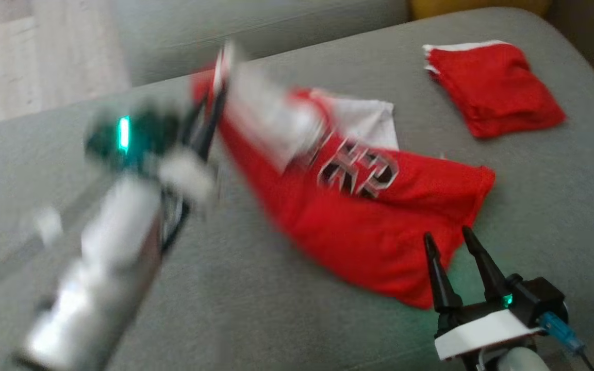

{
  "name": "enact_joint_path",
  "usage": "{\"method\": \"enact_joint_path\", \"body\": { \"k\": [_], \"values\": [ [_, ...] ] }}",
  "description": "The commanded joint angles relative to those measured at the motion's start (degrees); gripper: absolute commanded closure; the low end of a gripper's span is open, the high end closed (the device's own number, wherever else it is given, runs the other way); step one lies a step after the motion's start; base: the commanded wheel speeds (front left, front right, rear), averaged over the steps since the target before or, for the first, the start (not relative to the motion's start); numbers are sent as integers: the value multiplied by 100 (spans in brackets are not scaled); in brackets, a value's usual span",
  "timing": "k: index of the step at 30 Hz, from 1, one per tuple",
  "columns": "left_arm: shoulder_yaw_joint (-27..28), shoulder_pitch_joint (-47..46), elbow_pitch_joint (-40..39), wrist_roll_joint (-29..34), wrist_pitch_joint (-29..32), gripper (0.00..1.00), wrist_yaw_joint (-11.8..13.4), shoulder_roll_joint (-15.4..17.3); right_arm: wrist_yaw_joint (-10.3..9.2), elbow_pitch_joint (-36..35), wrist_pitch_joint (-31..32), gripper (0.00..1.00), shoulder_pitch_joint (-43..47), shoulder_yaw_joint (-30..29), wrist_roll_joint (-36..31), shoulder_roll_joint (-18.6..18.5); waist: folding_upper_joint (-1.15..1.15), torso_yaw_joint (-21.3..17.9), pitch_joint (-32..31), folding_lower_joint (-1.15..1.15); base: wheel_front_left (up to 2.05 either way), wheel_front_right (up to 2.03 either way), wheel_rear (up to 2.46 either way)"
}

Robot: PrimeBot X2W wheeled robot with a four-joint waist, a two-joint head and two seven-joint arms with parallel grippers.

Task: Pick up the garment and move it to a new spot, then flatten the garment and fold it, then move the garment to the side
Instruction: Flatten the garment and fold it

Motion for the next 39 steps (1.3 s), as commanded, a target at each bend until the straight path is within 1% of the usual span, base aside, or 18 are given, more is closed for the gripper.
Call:
{"method": "enact_joint_path", "body": {
  "k": [1,2,5,7,9,11,12,13,14,16,20,22,23,27,30,34,36,39],
  "values": [
    [318,248,-284,-109,-66,100,199,253,-4,-204,-22,0,-107,63,-40,-30,0,281,11,-1,0,0,0],
    [318,248,-284,-109,-66,100,199,253,-4,-204,-22,0,-107,63,-40,-30,0,281,11,-1,0,0,0],
    [707,1436,-875,-165,-76,100,662,367,-4,-208,-22,0,-38,-43,-84,-30,0,524,-12,-1,0,0,0],
    [1055,2232,-1421,-193,-77,100,876,368,-4,-215,-22,0,15,-110,-119,-30,0,687,-28,-1,0,0,0],
    [1367,2958,-1925,-196,-78,100,956,329,-4,-221,-22,0,53,-153,-159,-30,0,837,-37,-1,0,0,0],
    [1531,3537,-2308,-173,-78,100,895,255,-4,-228,-22,0,74,-222,-206,-30,0,995,-12,-1,0,0,0],
    [1524,3765,-2406,-138,-78,74,836,239,-4,-234,-22,0,74,-241,-215,-30,0,1065,7,-1,0,0,0],
    [1488,3945,-2460,-115,-79,27,774,228,-4,-235,-22,0,68,-239,-231,-30,0,1127,27,-1,0,0,0],
    [1443,4082,-2473,-111,-79,0,728,217,-4,-234,-22,0,61,-228,-257,-30,0,1182,43,-1,0,0,0],
    [1337,4215,-2496,-66,-67,0,677,253,-4,-235,-22,0,41,-201,-284,-30,0,1260,83,-1,0,0,0],
    [1357,4080,-2772,150,-45,0,782,535,-4,-252,-22,0,-19,-154,-310,-30,0,1301,191,-1,0,0,0],
    [1353,3871,-2992,259,75,0,725,745,-4,-248,-22,0,-55,-124,-320,-30,0,1280,259,-1,0,0,0],
    [1316,3730,-3110,314,195,0,632,867,-4,-245,-22,0,-67,-119,-323,-30,0,1265,292,-1,0,0,0],
    [1125,3019,-3458,382,1003,0,158,1321,-4,-216,-22,0,-148,-87,-328,-30,0,1140,407,-1,0,0,0],
    [867,2508,-3641,101,1778,0,-80,1552,-4,-211,-22,0,-242,-54,-323,-30,0,991,498,-1,0,0,0],
    [446,2027,-3770,-326,2641,0,-144,1918,-4,-219,-22,0,-359,-2,-271,-30,0,727,642,-1,0,0,0],
    [229,1890,-3838,-535,2872,0,-148,2078,-4,-228,-22,0,-397,-17,-224,-30,0,614,721,-1,0,0,0],
    [14,1778,-3845,-754,3018,0,-149,2268,-4,-252,-22,0,-426,-53,-166,-30,0,494,852,-1,0,0,0]
  ]
}}
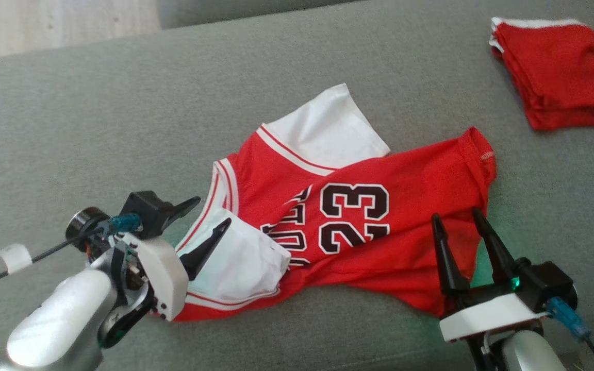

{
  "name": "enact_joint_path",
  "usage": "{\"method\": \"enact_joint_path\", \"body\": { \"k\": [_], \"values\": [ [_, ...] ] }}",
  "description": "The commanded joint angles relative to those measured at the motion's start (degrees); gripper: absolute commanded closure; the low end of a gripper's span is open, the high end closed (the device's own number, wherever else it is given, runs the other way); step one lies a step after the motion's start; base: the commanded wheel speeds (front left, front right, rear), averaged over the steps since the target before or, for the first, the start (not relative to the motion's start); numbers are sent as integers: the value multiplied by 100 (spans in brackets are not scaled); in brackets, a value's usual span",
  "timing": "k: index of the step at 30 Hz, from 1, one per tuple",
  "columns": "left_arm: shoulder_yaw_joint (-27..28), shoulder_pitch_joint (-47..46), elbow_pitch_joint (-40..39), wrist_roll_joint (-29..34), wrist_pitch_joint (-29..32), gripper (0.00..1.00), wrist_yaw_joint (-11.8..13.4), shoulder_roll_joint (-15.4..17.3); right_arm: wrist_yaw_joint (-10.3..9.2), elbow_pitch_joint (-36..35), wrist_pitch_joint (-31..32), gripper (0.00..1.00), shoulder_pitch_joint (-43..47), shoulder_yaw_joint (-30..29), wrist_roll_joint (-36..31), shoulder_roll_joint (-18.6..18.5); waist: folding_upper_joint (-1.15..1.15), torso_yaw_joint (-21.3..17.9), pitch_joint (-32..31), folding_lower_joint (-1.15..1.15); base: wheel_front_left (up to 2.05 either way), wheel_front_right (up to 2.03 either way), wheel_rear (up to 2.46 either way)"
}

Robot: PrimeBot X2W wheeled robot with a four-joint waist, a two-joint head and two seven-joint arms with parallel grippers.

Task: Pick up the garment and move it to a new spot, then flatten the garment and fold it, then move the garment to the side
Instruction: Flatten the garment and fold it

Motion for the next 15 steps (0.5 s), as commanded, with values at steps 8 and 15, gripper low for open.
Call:
{"method": "enact_joint_path", "body": {
  "k": [8,15],
  "values": [
    [-94,-399,43,-202,-166,0,10,365,-4,-223,-22,0,-252,70,48,-30,0,-249,309,0,0,0,0],
    [-274,-476,314,-41,-453,0,9,334,-4,-226,-22,0,-262,131,67,-30,0,-219,351,0,0,0,0]
  ]
}}
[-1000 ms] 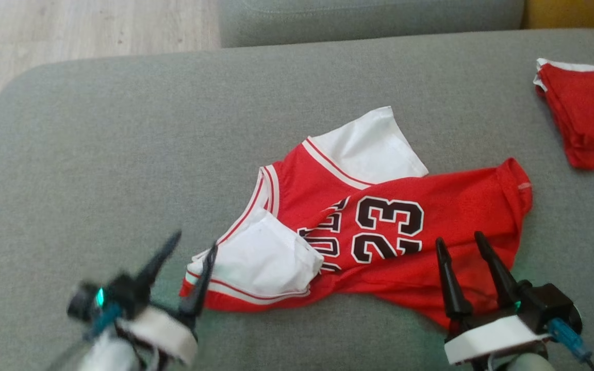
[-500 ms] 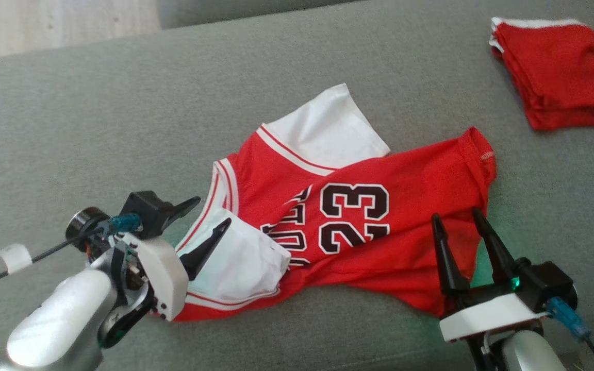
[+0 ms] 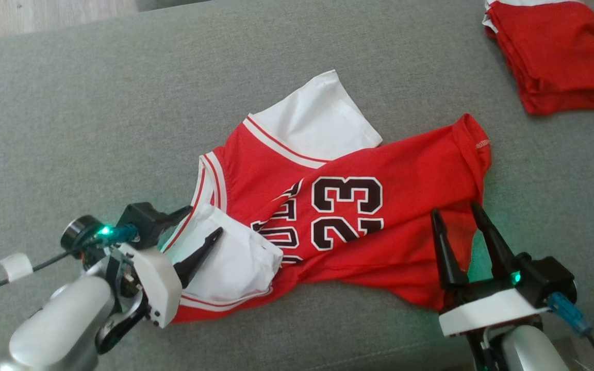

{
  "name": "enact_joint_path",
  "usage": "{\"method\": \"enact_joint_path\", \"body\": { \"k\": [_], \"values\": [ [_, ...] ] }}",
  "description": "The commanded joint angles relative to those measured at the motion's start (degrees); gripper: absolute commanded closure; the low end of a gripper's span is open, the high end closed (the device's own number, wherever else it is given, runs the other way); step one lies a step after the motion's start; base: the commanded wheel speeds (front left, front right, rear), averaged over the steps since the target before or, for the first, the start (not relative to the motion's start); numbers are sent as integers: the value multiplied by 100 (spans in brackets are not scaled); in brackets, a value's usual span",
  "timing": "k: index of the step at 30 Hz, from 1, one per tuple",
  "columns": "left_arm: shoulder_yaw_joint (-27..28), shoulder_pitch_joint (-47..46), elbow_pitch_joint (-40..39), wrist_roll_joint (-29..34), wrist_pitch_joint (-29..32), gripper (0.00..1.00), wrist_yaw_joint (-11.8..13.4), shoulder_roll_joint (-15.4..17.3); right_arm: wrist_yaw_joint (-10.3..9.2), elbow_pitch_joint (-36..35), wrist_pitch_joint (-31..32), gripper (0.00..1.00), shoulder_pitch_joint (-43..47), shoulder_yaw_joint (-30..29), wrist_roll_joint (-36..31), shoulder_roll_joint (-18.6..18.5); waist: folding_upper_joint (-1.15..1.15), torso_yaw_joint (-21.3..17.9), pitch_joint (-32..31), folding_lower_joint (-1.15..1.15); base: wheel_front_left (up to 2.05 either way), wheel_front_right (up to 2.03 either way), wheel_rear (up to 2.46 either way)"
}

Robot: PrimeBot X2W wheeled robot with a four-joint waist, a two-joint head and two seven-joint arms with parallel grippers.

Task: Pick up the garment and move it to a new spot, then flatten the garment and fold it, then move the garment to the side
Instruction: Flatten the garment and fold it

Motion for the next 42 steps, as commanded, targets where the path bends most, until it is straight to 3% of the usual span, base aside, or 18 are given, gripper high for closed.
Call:
{"method": "enact_joint_path", "body": {
  "k": [1,10,19,20,21,22,24,25,28,38,42],
  "values": [
    [198,-340,-108,37,-80,0,9,166,-4,-189,-22,0,-168,130,21,-31,0,5,-1,0,0,0,0],
    [0,-500,440,248,-497,0,12,-80,-4,-187,-22,0,-222,189,6,-31,0,20,83,0,0,0,0],
    [-282,-631,662,319,-716,4,10,-111,-4,-174,-22,0,-229,168,44,-31,0,-31,105,0,0,0,0],
    [-305,-640,678,337,-740,11,10,-110,-4,-177,-22,0,-225,162,45,-31,0,-28,102,0,0,0,0],
    [-325,-645,692,347,-765,24,10,-113,-4,-178,-22,0,-220,158,46,-31,0,-25,97,0,0,0,0],
    [-347,-653,699,368,-793,50,10,-113,-4,-178,-22,0,-216,155,46,-31,0,-22,92,0,0,0,0],
    [-389,-667,705,417,-831,69,11,-110,-4,-178,-22,0,-212,150,45,-31,0,-11,86,0,0,0,0],
    [-423,-688,699,498,-885,85,38,-103,-4,-180,-22,0,-210,139,42,-31,0,6,77,0,0,0,0],
    [-438,-690,640,563,-978,100,94,-93,-4,-177,-22,0,-185,120,24,-31,0,46,42,0,0,0,0],
    [-306,-522,-215,683,-1234,100,496,190,-4,45,-22,0,238,-120,-264,-31,0,220,-104,0,0,0,0],
    [-154,-356,-805,705,-1289,100,810,455,-4,-2,-22,0,528,-184,-240,-97,0,302,-132,0,0,0,0]
  ]
}}
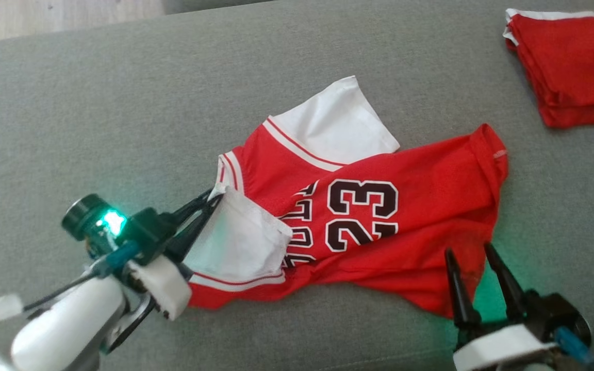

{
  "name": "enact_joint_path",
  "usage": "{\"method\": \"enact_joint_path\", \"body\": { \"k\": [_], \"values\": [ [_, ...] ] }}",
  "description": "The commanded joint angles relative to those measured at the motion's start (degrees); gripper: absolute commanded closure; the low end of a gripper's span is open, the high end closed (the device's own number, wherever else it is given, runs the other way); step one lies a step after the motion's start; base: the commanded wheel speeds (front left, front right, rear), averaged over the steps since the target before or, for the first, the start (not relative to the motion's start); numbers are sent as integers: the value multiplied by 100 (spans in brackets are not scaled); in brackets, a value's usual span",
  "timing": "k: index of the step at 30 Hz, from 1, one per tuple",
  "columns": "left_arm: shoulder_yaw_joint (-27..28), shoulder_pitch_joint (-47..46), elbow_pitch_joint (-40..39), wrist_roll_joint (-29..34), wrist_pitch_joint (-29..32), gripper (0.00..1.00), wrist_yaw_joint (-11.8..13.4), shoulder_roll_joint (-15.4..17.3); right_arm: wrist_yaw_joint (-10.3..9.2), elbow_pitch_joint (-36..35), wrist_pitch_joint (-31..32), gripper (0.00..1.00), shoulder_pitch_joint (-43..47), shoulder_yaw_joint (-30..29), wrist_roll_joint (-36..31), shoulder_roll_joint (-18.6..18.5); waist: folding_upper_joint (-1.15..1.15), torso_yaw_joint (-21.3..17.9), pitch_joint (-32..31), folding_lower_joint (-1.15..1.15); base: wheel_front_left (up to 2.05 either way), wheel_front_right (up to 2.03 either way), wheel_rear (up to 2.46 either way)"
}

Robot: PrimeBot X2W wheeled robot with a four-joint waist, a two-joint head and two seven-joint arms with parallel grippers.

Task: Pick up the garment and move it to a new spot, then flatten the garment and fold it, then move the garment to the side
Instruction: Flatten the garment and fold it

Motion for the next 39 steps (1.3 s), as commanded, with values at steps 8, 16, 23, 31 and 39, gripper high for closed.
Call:
{"method": "enact_joint_path", "body": {
  "k": [8,16,23,31,39],
  "values": [
    [497,161,-854,17,-112,100,374,659,-4,-191,-22,0,320,24,92,-253,0,59,-4,0,0,0,0],
    [527,277,-1111,-18,-63,100,517,786,-4,240,-22,0,237,-45,186,-205,0,92,-52,0,0,0,0],
    [560,241,-1214,-1,-11,100,559,908,-4,680,-22,0,64,-80,275,-169,0,128,-68,0,0,0,0],
    [560,264,-1260,-23,26,100,597,983,-4,785,-22,56,4,-35,368,-125,0,122,-94,0,0,0,0],
    [553,312,-1258,-71,9,100,619,1020,-4,886,-22,100,-22,29,443,-125,0,103,-183,0,0,0,0]
  ]
}}
